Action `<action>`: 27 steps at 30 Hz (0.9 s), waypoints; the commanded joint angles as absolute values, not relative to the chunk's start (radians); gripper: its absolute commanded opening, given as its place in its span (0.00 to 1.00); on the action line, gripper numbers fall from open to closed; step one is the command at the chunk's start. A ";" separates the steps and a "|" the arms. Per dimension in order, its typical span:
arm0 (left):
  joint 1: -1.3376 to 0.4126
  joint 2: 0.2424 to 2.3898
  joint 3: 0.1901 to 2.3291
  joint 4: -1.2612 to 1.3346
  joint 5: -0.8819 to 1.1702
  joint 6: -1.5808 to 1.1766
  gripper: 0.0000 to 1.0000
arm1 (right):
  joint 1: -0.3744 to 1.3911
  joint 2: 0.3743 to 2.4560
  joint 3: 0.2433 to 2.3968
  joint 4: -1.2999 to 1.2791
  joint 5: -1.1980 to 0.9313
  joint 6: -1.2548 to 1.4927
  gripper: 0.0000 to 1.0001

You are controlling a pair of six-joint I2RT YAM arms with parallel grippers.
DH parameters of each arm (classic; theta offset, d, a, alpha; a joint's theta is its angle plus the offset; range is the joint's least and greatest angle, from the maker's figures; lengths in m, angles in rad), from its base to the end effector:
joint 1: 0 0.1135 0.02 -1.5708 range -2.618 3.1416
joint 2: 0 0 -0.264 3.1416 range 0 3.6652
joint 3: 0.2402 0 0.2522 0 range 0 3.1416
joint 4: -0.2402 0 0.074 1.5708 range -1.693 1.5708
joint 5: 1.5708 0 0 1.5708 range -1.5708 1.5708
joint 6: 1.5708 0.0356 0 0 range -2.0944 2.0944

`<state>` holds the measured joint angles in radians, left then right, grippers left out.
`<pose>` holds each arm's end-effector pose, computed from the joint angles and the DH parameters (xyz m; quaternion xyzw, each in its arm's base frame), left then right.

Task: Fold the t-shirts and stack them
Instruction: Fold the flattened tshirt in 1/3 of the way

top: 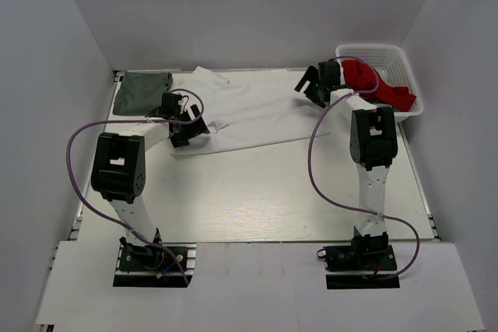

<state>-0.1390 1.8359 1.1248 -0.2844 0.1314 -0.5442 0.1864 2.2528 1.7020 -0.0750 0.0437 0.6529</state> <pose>0.3691 -0.0564 0.1622 -0.1743 0.9410 -0.1542 0.2456 0.5067 0.0940 0.1772 0.2154 0.8638 0.1676 0.4235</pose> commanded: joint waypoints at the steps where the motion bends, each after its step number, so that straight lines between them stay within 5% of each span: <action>1: -0.123 1.852 1.088 -0.394 0.034 -0.506 1.00 | 0.176 2.298 1.802 -0.100 0.063 0.669 0.90; 16: -0.141 1.804 1.037 -0.362 0.075 -0.495 1.00 | 0.278 1.913 1.386 -0.130 0.149 0.408 0.90; 27: -0.141 1.772 1.006 -0.360 0.075 -0.505 1.00 | 0.281 1.985 1.338 -0.161 0.143 0.420 0.90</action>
<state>-0.1406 1.7802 1.0534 -0.2596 0.0891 -0.5053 0.2852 1.9743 1.3548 -0.1696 0.1703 0.4351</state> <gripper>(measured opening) 0.995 0.905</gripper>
